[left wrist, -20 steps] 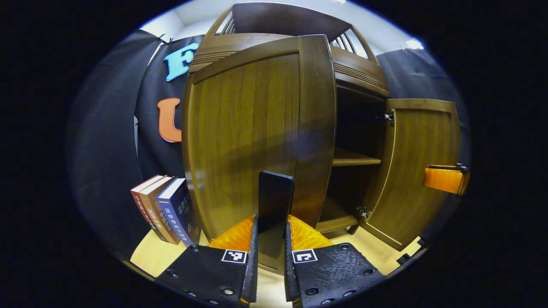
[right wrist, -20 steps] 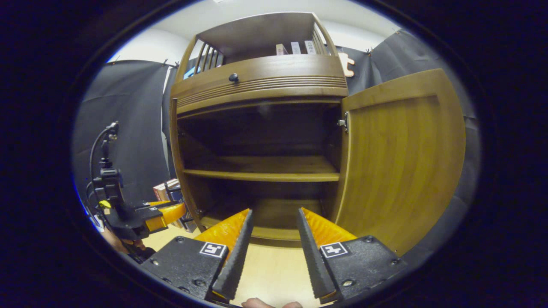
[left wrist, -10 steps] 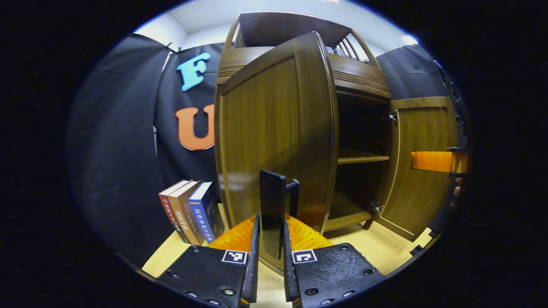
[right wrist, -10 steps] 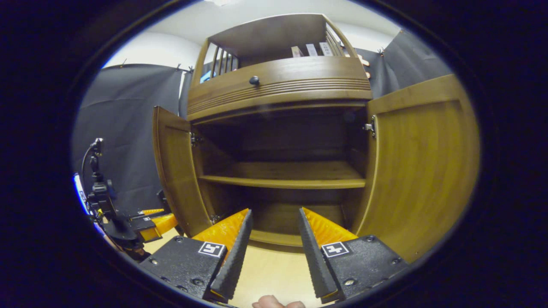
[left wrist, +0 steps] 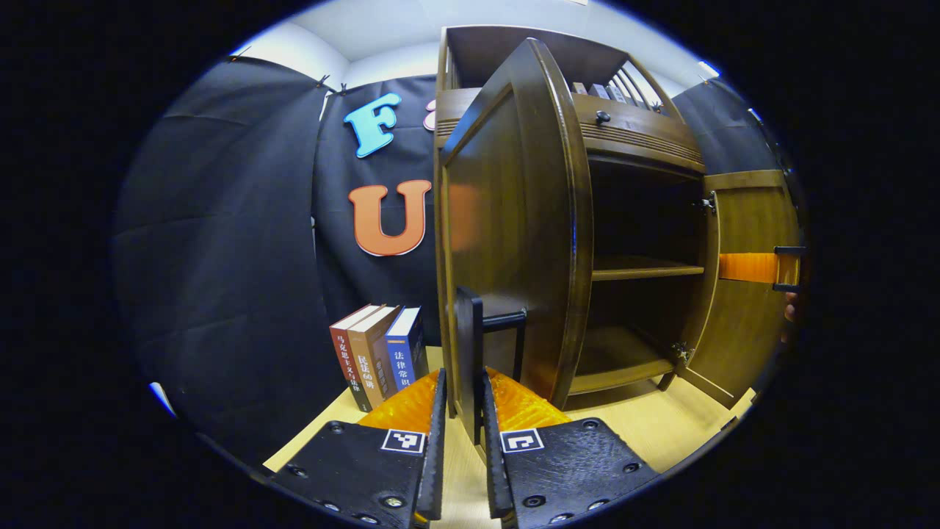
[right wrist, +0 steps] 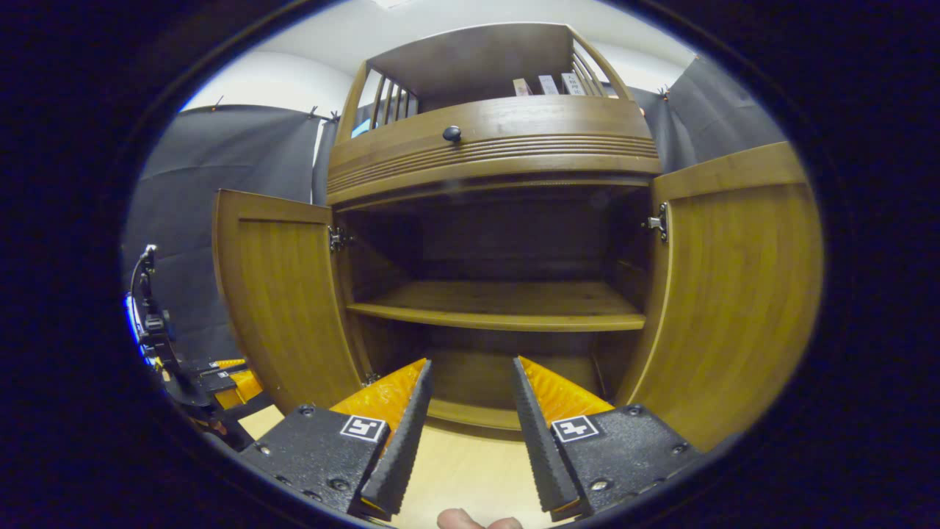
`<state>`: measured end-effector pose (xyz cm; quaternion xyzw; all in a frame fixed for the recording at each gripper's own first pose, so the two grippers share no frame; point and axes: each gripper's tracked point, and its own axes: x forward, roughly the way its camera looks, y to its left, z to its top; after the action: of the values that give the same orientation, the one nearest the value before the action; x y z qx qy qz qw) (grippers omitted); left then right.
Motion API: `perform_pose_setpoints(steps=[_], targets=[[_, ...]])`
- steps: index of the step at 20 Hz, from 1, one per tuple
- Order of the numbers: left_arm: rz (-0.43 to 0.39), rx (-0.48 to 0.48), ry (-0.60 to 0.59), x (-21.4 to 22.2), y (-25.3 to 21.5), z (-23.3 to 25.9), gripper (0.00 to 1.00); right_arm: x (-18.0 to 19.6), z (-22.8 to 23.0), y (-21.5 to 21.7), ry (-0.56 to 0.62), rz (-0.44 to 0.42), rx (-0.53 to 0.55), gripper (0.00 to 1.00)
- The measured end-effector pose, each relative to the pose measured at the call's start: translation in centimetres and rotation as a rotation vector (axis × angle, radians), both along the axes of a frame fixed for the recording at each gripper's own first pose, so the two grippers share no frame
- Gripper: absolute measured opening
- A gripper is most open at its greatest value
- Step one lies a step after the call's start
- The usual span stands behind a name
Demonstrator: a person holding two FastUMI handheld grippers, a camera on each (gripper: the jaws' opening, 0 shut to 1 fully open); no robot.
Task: Open the right door of the double-door shoe cabinet with the right hand, and open the left door with the left hand.
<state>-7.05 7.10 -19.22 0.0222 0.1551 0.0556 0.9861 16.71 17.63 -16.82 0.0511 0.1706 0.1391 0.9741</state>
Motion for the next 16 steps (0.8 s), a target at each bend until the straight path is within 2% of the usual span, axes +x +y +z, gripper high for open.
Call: perform_pose_setpoints(steps=[1, 2, 3, 5, 6, 7, 8, 9, 10, 16], targets=[[0.006, 0.012, 0.009, -0.4, 0.6, -0.3, 0.23, 0.2, -0.1, 0.3, 0.001, 0.003, -0.005, 0.70], [0.010, 0.017, 0.012, -0.4, 1.3, -0.6, 0.31, 0.3, -0.5, 0.6, 0.011, 0.006, -0.019, 0.69], [0.018, 0.010, 0.016, -0.5, 1.8, -0.7, 0.15, 0.4, -0.7, 0.8, 0.019, 0.010, -0.032, 0.69], [0.033, -0.008, 0.014, -0.8, 2.7, -0.7, 0.15, 0.4, -0.8, 1.4, 0.023, 0.016, -0.044, 0.70], [0.039, -0.019, 0.011, -0.9, 3.2, -0.6, 0.27, 0.4, -0.8, 1.6, 0.022, 0.018, -0.048, 0.70], [0.046, -0.030, 0.009, -1.1, 3.5, -0.6, 0.15, 0.3, -0.8, 1.8, 0.022, 0.018, -0.053, 0.70], [0.058, -0.040, 0.006, -1.2, 4.2, -0.6, 0.15, 0.3, -0.9, 1.8, 0.021, 0.019, -0.056, 0.70], [0.065, -0.051, 0.007, -1.5, 4.7, -0.5, 0.27, 0.2, -0.8, 1.9, 0.019, 0.021, -0.054, 0.70], [0.072, -0.061, 0.010, -1.6, 5.1, -0.7, 0.15, 0.3, -0.8, 1.9, 0.019, 0.019, -0.052, 0.69], [0.101, -0.013, 0.013, -2.6, 7.0, -0.1, 0.17, 0.5, -0.7, 1.4, 0.020, -0.013, -0.052, 0.69]])
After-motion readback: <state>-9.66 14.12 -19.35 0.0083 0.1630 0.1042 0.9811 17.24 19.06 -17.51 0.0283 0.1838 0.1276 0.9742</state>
